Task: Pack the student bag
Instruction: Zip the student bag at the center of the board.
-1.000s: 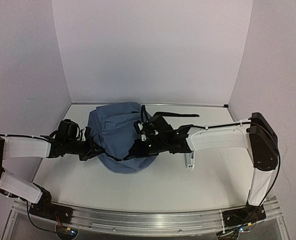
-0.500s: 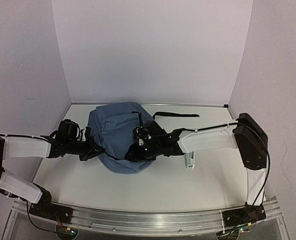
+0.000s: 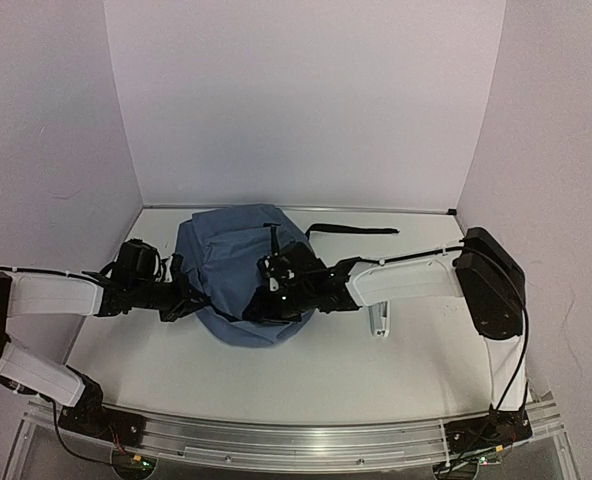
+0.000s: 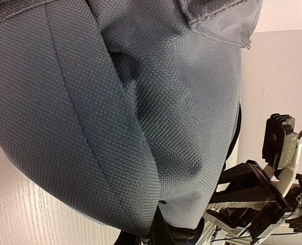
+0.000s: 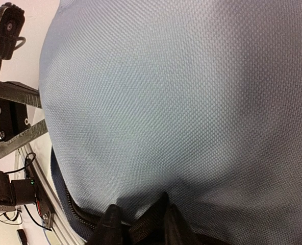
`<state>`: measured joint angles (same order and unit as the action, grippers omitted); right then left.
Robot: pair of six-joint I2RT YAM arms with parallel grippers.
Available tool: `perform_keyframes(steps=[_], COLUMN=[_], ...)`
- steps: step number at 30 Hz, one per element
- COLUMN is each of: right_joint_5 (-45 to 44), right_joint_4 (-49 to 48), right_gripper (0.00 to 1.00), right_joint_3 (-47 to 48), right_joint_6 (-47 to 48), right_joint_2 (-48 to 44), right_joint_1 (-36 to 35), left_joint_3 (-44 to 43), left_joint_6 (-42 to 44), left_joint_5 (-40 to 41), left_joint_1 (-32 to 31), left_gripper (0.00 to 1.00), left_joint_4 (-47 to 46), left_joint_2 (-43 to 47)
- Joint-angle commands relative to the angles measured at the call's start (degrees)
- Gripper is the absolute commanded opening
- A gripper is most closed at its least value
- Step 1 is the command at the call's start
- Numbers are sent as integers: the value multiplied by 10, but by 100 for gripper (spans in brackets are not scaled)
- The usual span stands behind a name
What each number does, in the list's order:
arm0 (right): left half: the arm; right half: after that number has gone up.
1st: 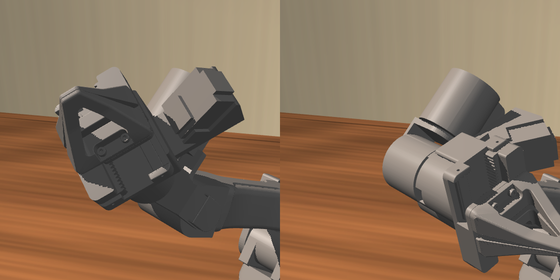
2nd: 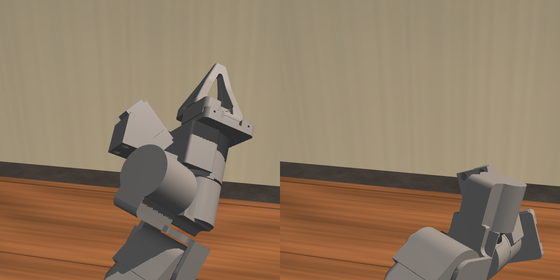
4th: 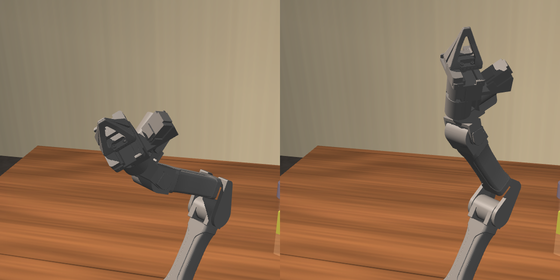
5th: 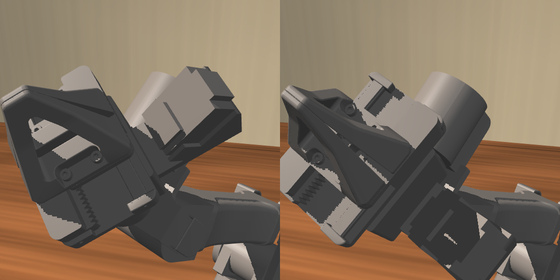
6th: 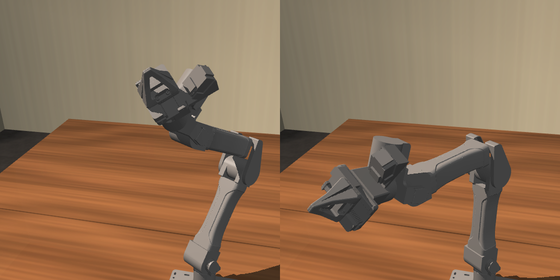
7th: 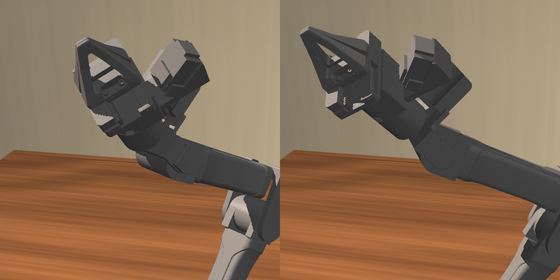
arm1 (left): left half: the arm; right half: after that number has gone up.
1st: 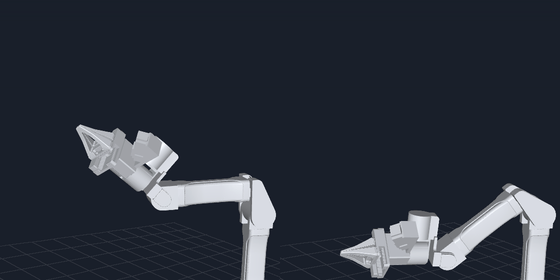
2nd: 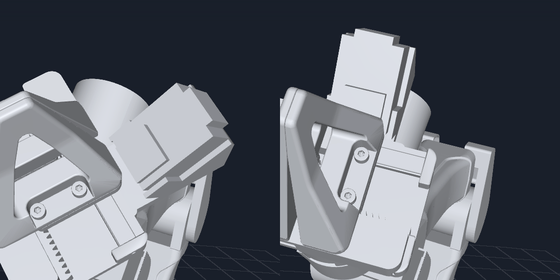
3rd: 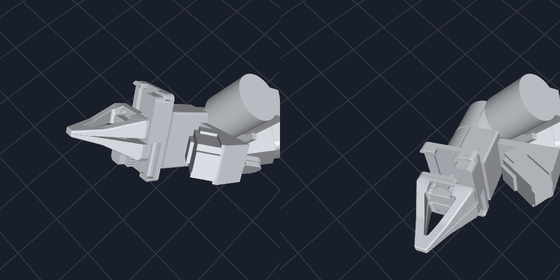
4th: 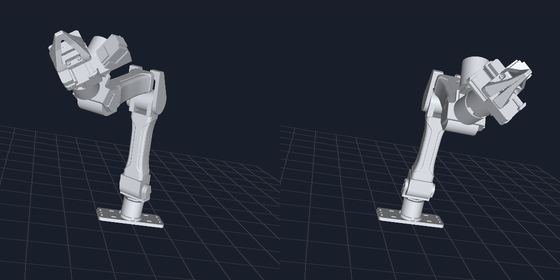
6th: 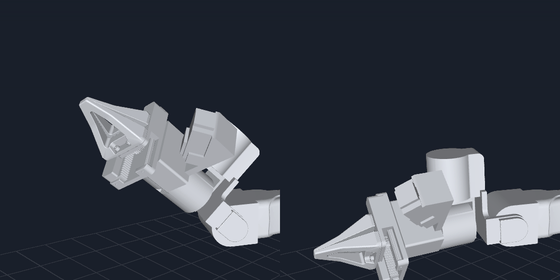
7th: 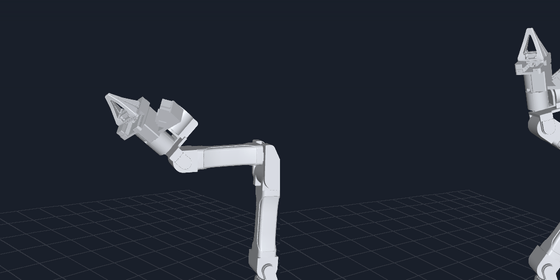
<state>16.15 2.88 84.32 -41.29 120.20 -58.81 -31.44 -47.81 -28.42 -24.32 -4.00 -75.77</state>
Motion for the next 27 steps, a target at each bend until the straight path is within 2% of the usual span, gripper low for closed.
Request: perform_keyframes(steps=[1, 5, 10, 13, 18, 21, 27], right_joint_5=[-11, -30, -148, -299, -439, -468, -464], right_joint_4=[-16, -16, -8, 59, 162, 187, 194], right_gripper=[18, 0, 0, 0, 0, 0, 0], right_joint_3=[19, 10, -19, -16, -9, -10, -46], right_joint_6=[-15, -19, -7, 13, 6, 4, -11], right_joint_2=[15, 0, -62, -90, -89, -91, -122], right_joint_1=[-5, -6, -15, -36, -41, -38, -2], left_joint_3=[1, 2, 3, 2, 9, 12, 9], left_joint_6=[2, 1, -10, -14, -26, -25, -20], left_joint_5=[0, 6, 60, 81, 94, 99, 117], left_joint_1=[2, 2, 2, 8, 27, 36, 62], left_gripper=[0, 0, 0, 0, 0, 0, 0], left_joint_4=[-34, -29, 18, 36, 73, 83, 118], left_joint_2=[-1, 4, 25, 34, 48, 53, 60])
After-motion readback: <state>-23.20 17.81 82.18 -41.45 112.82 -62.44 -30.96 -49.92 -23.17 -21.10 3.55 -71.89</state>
